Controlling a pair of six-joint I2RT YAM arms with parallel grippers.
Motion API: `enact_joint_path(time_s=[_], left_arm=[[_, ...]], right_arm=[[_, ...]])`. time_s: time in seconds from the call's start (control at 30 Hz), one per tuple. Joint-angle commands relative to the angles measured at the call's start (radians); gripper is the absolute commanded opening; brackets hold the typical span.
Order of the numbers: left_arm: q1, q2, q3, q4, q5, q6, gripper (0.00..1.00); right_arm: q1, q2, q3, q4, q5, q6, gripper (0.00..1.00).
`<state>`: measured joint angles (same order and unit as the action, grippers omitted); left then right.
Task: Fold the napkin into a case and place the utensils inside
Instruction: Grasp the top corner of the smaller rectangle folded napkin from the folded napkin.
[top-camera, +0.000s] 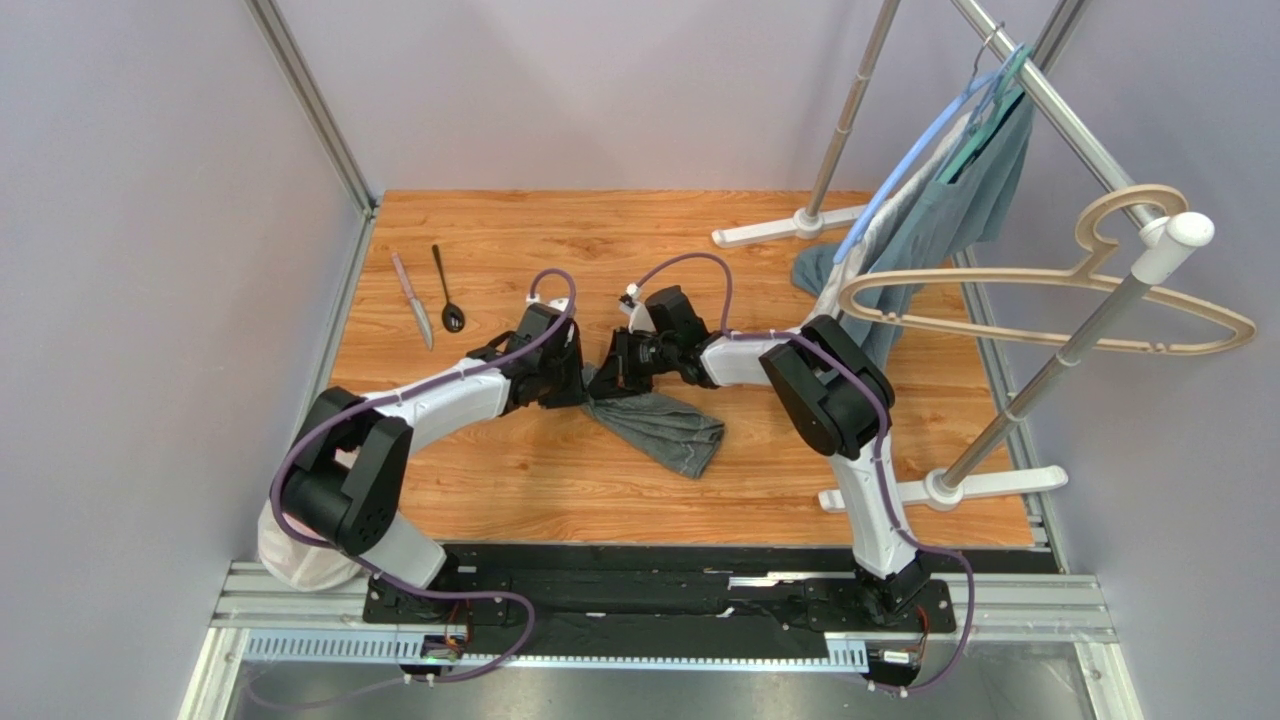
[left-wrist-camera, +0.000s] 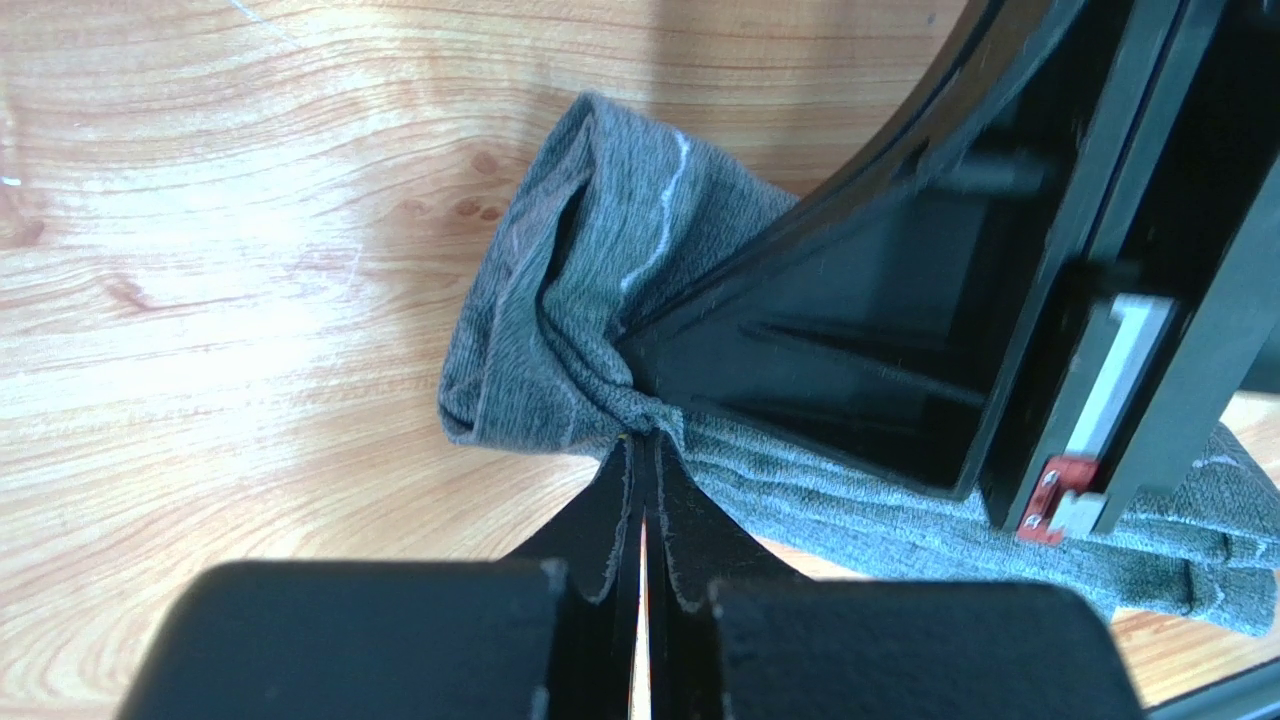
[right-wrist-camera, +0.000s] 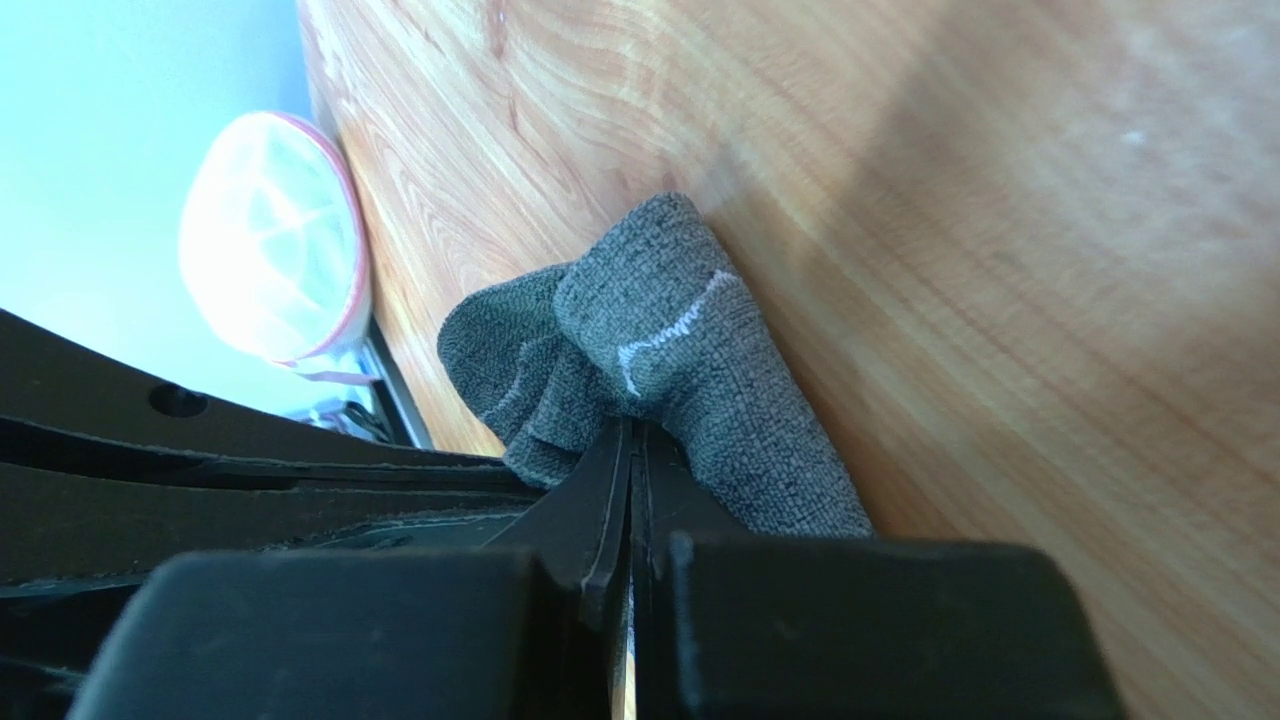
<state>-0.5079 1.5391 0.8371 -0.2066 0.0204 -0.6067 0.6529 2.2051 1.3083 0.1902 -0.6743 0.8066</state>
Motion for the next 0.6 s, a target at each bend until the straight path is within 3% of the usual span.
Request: enact_joint_path(time_s=[0.0,0.1,0.3,0.37,0.47,0.57], left_arm=[[0.003,0.012,0.066,-0.002,-0.007,-0.021,0.00],[0.003,0.053,0.121,-0.077,-0.019,-0.056,0.00],[-0.001,-0.011,0.083,0.025,0.067,0.068,0.00],[0.002,-0.034,0.080,0.009,0.014,0.084,0.00],[0.006,-0.014,0.135,-0.086,-0.011,0.088,0.00],[-0.003,-0.059,0.081,-0.021,-0.010,0.082,0.00]], right_arm=[[0.059,-0.033,0.034,-0.156,0.041,-0.139,0.00],[0.091,-0.031,0.065,-0.234,0.100,-0.191,0.00],[0.076,0.017,0.091,-0.199,0.101,-0.166,0.00],[0.060,0.027,0.086,-0.149,0.036,-0.132,0.00],[0.051,0.013,0.106,-0.185,0.080,-0.173,0.00],[0.056,0.010,0.135,-0.271,0.105,-0.228,0.00]])
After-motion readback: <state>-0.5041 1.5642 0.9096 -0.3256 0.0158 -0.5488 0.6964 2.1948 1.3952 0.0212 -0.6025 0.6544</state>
